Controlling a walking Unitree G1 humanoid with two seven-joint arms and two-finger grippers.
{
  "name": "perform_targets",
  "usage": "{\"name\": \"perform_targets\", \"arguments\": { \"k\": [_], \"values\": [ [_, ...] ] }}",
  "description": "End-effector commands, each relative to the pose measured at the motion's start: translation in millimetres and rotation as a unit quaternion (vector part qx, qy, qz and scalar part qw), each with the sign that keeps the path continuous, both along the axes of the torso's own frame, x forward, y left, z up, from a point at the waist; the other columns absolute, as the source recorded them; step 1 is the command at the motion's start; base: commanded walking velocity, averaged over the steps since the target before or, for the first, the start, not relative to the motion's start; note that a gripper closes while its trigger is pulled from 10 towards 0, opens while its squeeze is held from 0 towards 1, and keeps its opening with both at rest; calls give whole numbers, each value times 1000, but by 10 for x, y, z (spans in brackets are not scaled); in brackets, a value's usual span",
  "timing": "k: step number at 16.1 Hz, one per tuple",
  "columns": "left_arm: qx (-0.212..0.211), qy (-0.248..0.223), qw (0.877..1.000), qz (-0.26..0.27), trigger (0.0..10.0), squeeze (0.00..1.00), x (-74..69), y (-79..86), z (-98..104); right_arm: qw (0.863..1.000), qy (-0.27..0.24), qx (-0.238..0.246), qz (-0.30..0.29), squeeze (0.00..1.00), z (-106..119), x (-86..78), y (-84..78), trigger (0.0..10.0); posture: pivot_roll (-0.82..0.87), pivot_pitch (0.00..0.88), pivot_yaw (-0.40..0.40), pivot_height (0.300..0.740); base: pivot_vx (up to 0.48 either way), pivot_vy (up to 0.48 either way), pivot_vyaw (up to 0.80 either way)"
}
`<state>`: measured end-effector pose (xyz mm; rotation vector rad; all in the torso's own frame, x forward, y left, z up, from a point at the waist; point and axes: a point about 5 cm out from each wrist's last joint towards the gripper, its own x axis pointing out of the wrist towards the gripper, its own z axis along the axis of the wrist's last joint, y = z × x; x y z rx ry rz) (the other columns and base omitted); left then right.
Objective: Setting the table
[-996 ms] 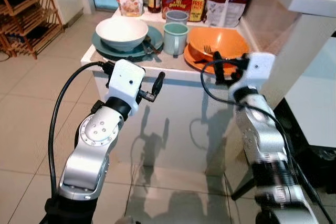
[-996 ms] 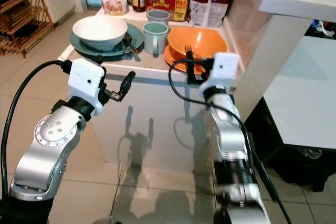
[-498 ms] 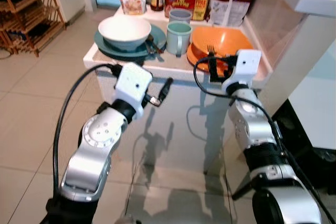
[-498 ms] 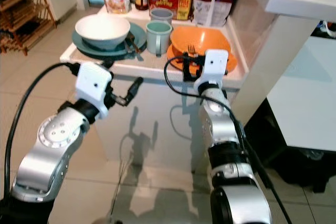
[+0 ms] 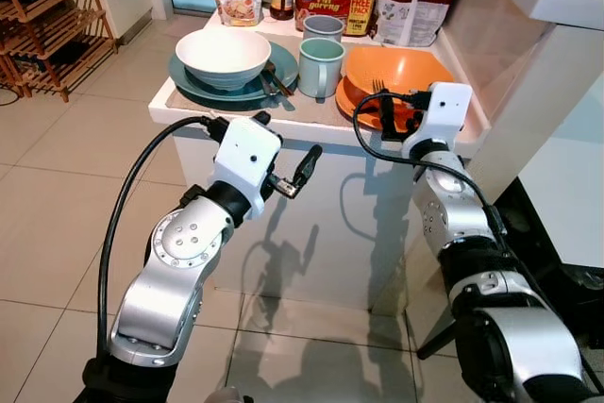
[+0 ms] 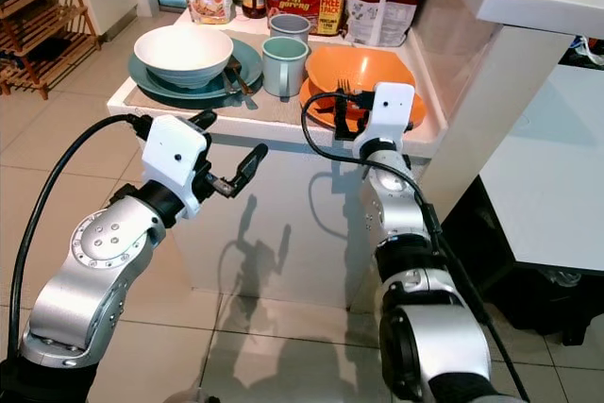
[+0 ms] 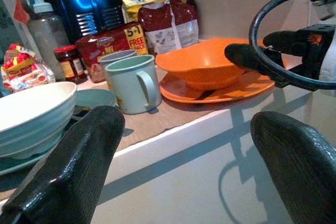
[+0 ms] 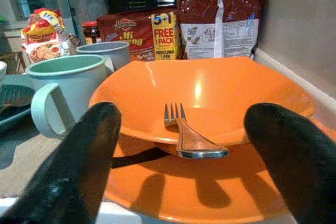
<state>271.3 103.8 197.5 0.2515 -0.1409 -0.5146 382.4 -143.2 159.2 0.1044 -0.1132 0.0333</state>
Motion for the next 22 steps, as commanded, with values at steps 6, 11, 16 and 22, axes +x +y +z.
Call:
{"name": "perform_targets", "arguments": {
  "k": [6,11,16,22],
  "values": [
    [4,3,1000,-15,10000,0,-34,-35,1,1000,-10,12,2,0,56,51,-32,0,87,0,-53,740,0,0,0],
    [-1,11,999,-40,10000,0,-76,-76,-7,1000,-16,12,1,0,70,57,-45,0,86,0,-49,740,0,0,0],
    [-3,14,998,-65,10000,0,-111,-114,-8,1000,-21,12,0,0,91,67,-52,0,84,0,-45,740,0,0,0],
    [3,11,998,-64,10000,0,-95,-109,-40,1000,-21,14,-8,0,80,67,-92,0,84,0,-48,740,0,0,0]
  ]
}}
